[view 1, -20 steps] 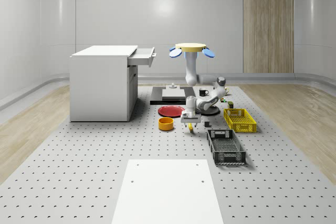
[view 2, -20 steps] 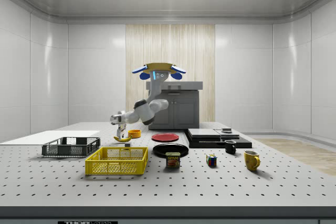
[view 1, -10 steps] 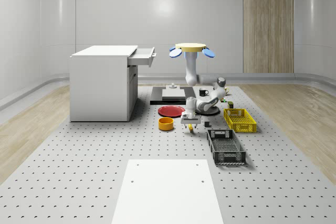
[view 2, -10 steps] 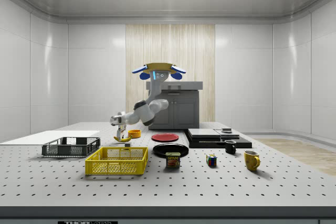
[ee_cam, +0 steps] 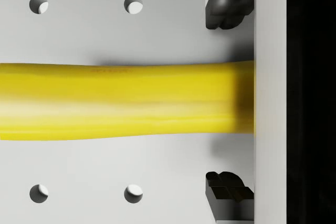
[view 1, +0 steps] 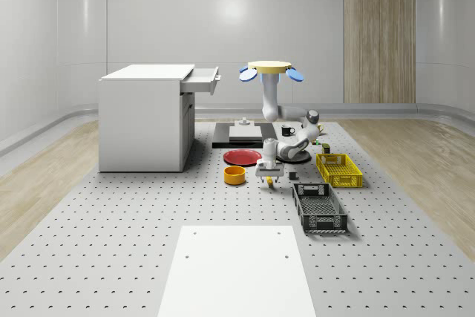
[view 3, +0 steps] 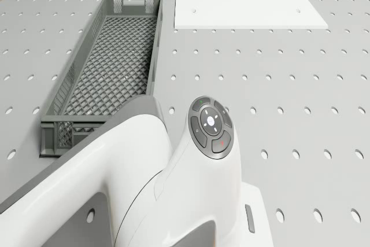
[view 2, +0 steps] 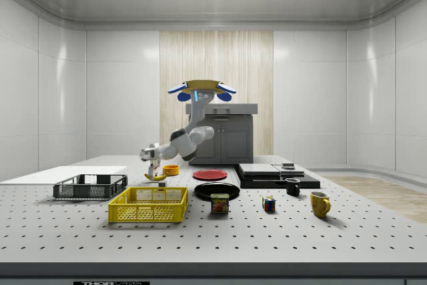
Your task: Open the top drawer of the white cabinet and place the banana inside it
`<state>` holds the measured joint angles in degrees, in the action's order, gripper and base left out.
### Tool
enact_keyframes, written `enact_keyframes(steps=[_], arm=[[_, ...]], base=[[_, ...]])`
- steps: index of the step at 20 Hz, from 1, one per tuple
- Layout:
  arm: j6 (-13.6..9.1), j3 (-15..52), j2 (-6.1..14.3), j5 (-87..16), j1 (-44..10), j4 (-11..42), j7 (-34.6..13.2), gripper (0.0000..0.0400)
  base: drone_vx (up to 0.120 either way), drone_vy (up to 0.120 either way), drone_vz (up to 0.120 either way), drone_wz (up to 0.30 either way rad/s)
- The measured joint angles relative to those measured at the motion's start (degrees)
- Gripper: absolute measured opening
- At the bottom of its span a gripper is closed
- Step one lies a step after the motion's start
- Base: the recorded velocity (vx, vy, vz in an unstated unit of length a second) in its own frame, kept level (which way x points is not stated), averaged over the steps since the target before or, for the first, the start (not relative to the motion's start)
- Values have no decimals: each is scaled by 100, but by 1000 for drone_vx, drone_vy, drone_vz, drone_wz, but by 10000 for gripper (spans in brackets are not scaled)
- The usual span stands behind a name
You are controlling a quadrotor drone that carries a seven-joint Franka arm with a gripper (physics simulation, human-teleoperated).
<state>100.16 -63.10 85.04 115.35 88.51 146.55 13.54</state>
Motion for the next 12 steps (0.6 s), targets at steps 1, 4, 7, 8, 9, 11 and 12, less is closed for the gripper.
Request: enact_keyframes(steps=[1,4,7,8,9,11,12], arm=[[0,10,-9,12,0,-6,-2,380],[-6,29,-33,39,-4,-17,-10,259],[-18,38,-54,57,-11,-22,-17,201],[-22,40,-60,60,-13,-23,-16,193],[-22,41,-64,60,-15,-24,15,190],[-22,44,-73,58,-20,-25,7,190],[-24,44,-79,59,-23,-26,-39,190]], base=[[0,0,0,0],[0,0,0,0],[0,0,0,0],[0,0,0,0],[0,0,0,0],[0,0,0,0],[0,0,0,0]])
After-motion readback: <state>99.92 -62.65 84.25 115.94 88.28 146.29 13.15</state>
